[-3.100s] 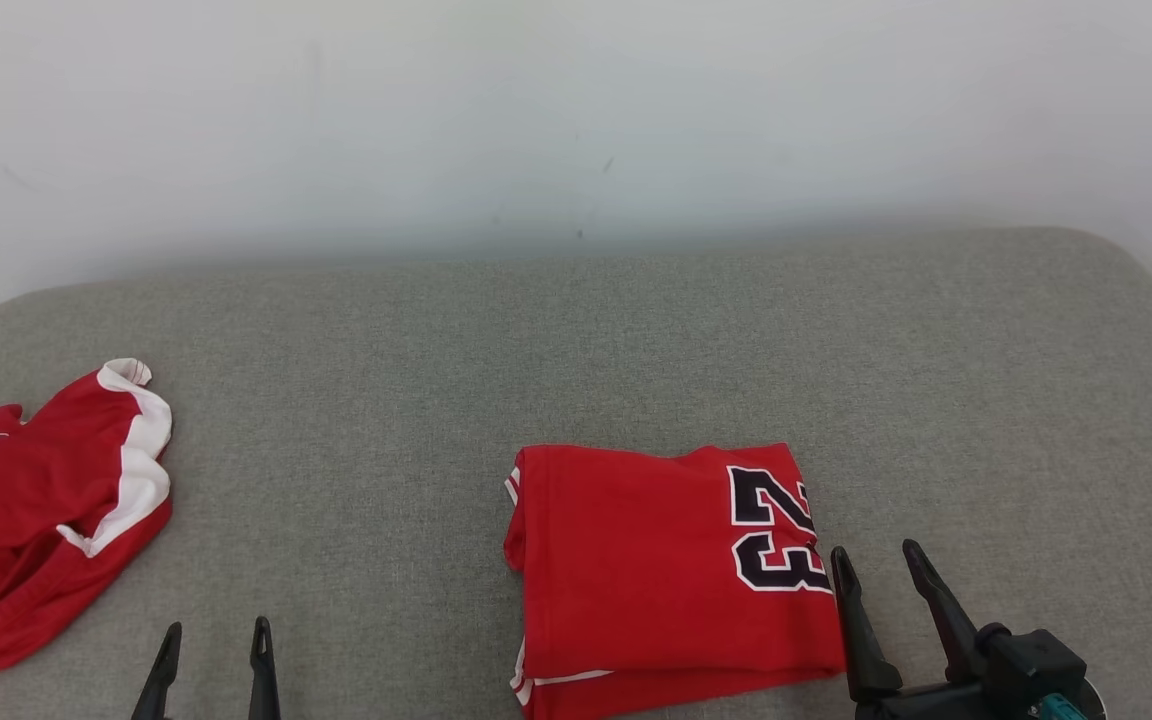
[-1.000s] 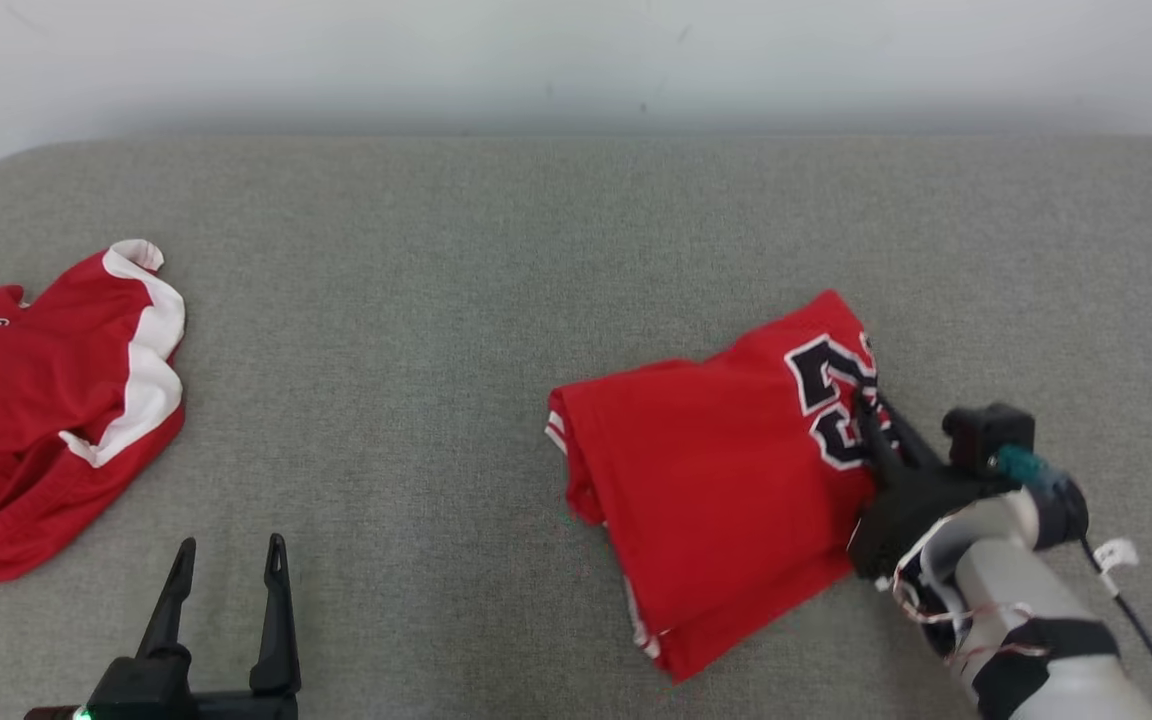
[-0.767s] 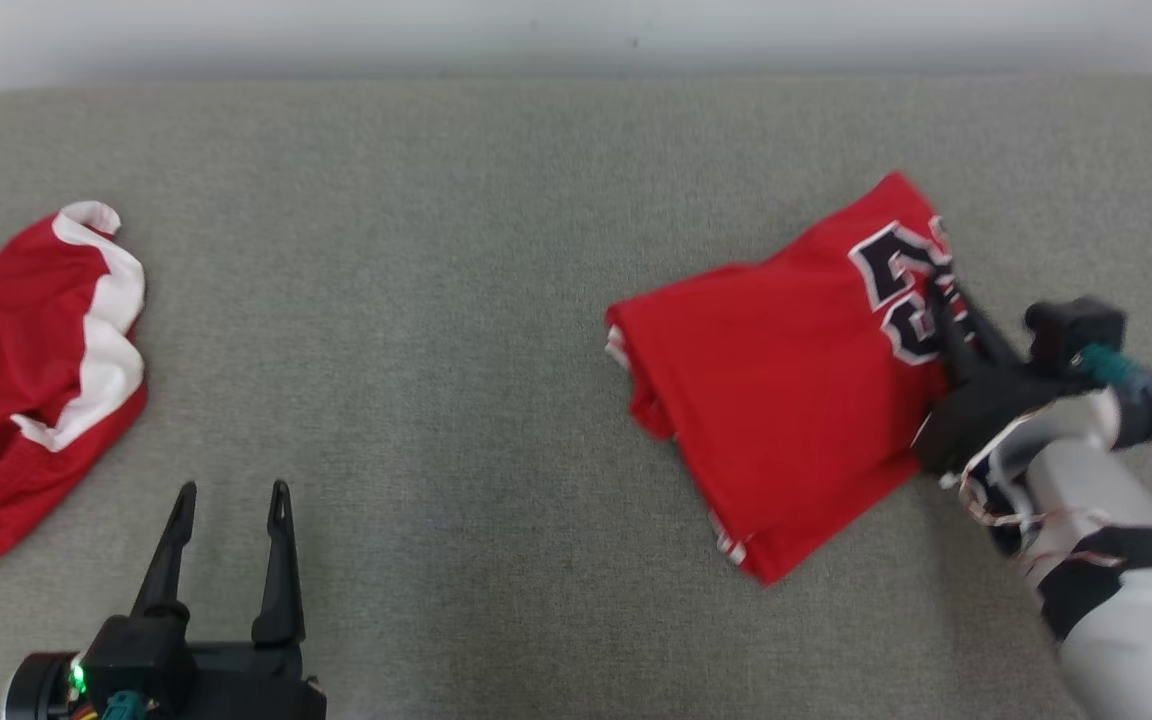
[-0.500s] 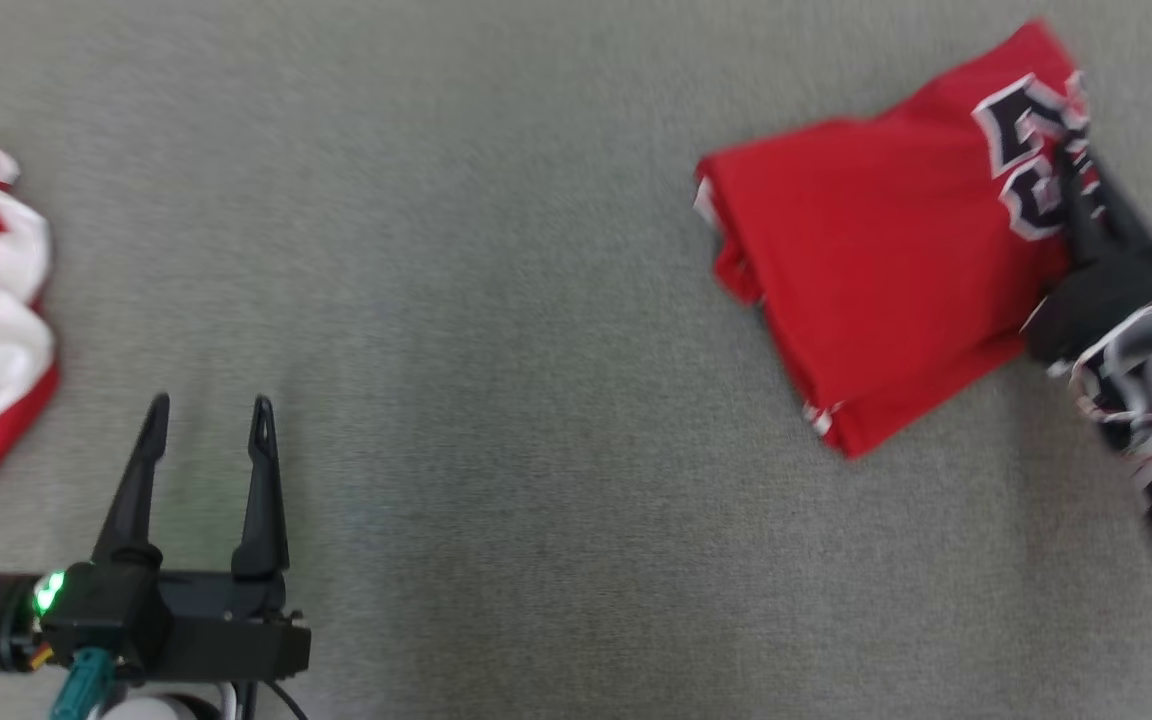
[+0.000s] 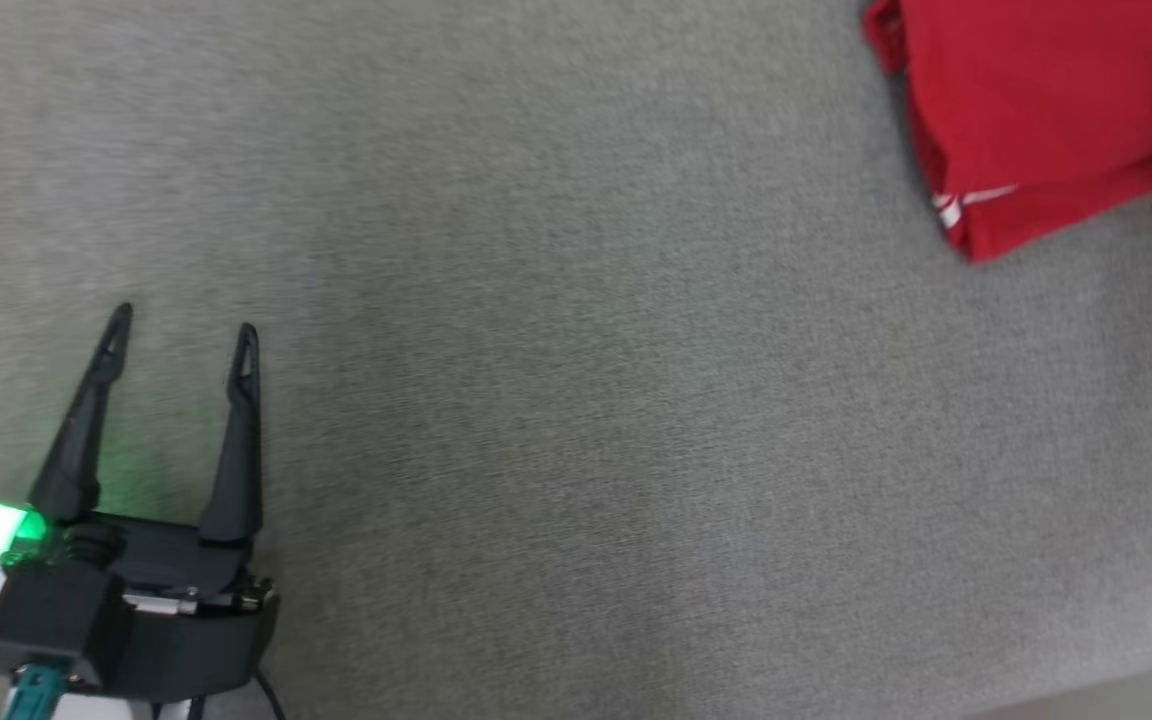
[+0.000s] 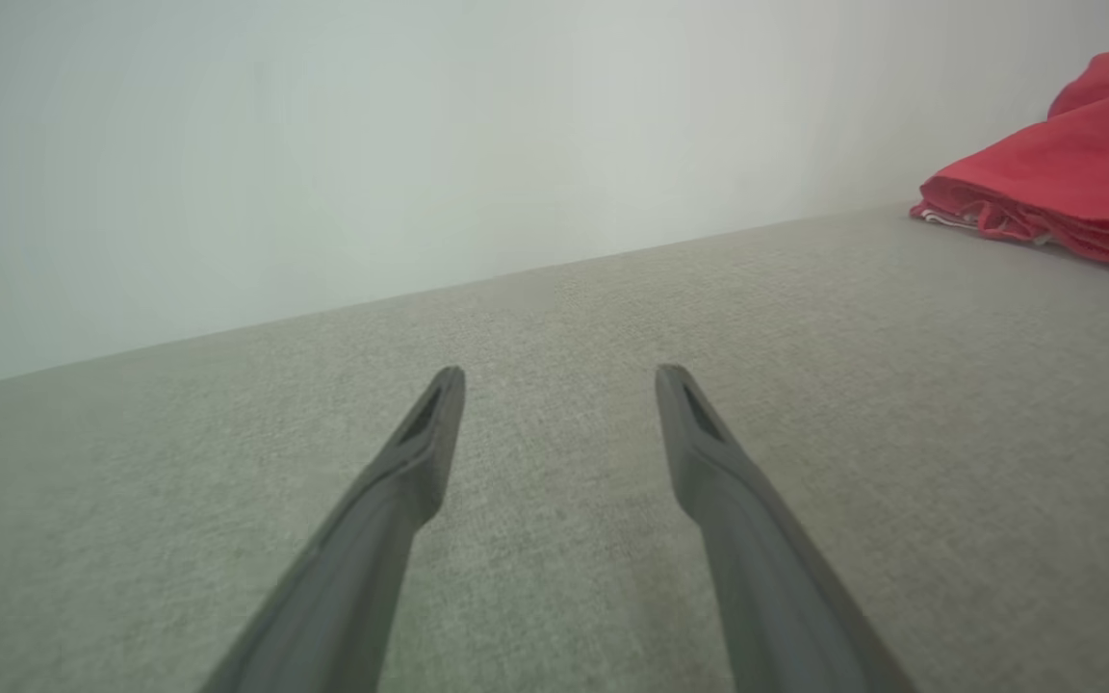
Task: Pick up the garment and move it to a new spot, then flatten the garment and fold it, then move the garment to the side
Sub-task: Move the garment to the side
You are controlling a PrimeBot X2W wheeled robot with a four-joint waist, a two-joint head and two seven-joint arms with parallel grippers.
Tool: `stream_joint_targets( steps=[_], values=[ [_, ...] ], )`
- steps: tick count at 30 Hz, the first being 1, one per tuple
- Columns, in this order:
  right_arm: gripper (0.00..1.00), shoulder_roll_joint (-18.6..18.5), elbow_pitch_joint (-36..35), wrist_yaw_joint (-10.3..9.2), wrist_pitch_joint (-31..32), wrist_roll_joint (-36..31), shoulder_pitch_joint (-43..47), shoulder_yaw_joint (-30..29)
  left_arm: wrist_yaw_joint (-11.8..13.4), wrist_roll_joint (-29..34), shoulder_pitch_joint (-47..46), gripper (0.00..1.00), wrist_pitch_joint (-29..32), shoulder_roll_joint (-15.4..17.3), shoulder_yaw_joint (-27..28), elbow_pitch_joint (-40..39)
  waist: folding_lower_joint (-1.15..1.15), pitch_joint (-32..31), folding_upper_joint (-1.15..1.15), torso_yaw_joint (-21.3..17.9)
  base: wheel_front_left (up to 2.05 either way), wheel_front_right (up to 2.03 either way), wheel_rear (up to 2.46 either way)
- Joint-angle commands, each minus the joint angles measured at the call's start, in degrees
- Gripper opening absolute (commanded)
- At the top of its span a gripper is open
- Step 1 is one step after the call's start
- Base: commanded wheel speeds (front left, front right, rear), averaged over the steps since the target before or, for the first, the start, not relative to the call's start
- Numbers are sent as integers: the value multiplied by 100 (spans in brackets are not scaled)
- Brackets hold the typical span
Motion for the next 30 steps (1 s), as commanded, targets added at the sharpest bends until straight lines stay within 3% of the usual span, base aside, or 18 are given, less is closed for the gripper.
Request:
stream_joint_targets(
  steps=[1, 10, 18, 20, 30],
  values=[
    [0, -74, -47, -17, 69, -15, -149, -6, -2, 56, 55, 100, 38, 80, 8, -150, -1, 476, -1, -461, 0, 0, 0],
    [0, -387, -34, -17, 337, -190, -702, -107, 9, 83, 178, 100, 365, 251, -37, -971, -1, 735, -1, -605, 0, 0, 0],
    [0, -375, 72, -16, 461, -357, -1001, -119, 65, 51, 288, 100, 492, 333, 47, -1176, -1, 837, -1, -618, 0, 0, 0],
    [100, -346, 83, -17, 416, -441, -1042, -125, 72, 39, 303, 100, 485, 335, 41, -1164, -1, 843, -1, -605, 0, 0, 0],
    [100, -104, -15, -17, 54, -789, -937, -355, 183, -92, 319, 100, 307, 236, 60, -782, -1, 510, -1, -493, 0, 0, 0]
  ],
)
